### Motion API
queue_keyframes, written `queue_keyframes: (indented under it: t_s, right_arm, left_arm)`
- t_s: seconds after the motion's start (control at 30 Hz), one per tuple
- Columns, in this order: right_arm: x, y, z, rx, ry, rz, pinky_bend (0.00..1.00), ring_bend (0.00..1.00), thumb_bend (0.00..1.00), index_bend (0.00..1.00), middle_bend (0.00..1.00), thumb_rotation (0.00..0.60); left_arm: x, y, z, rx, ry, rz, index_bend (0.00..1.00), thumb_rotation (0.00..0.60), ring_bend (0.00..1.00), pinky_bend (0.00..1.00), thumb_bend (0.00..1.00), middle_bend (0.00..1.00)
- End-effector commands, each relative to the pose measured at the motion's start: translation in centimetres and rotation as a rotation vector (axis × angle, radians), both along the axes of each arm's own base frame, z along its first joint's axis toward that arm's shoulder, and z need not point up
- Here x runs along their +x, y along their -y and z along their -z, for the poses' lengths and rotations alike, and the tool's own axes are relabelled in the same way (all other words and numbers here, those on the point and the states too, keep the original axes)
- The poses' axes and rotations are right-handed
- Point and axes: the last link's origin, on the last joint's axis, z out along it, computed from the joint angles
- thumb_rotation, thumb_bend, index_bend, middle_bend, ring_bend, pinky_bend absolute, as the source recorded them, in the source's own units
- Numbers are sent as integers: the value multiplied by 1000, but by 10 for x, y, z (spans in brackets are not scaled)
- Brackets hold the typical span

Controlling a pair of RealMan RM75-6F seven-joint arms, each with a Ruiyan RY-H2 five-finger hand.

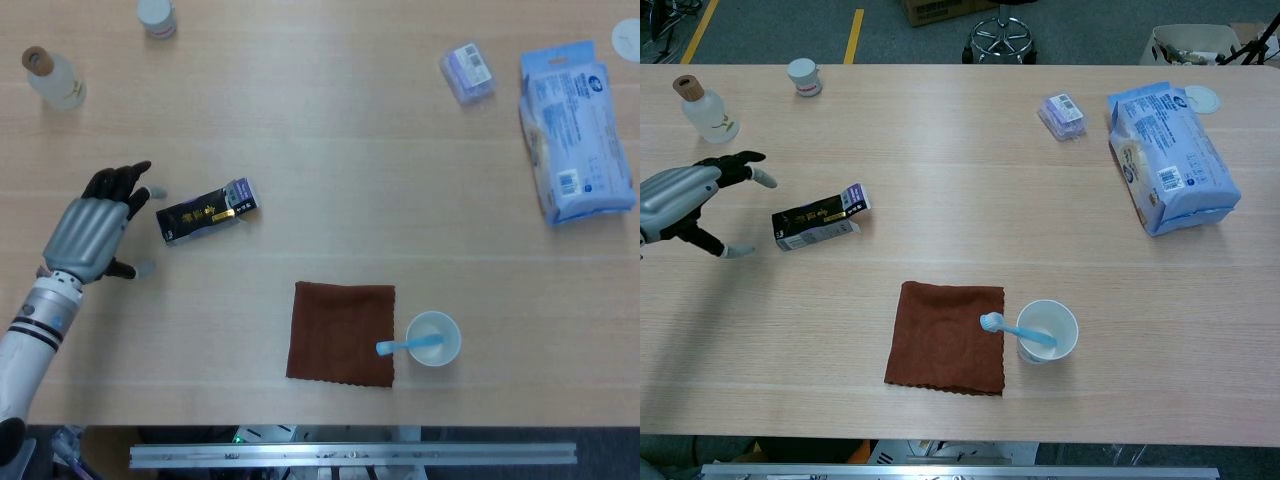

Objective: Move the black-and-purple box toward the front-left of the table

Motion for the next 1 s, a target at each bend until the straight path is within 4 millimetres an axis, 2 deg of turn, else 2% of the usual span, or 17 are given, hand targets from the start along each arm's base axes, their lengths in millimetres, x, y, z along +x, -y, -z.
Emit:
queue_keyframes:
  t_s: [0.03,0.4,1.0]
  right_arm:
    - [0,-1,1,3,0,2,355,220,8,397,183,600]
    - [-3,0,4,7,3,13,353,220,8,397,184,600]
    - [-10,-3,6,16,12,37,352,220,8,397,183,600]
  left_arm:
    - [-1,-3,4,4,-1,3,196,600,0,0,169,0]
    - [-5,-8,18,-69,-82,9,156,600,0,0,169,0]
    - [-5,-24,40,-74,-64,-19,139,600,0,0,168,0]
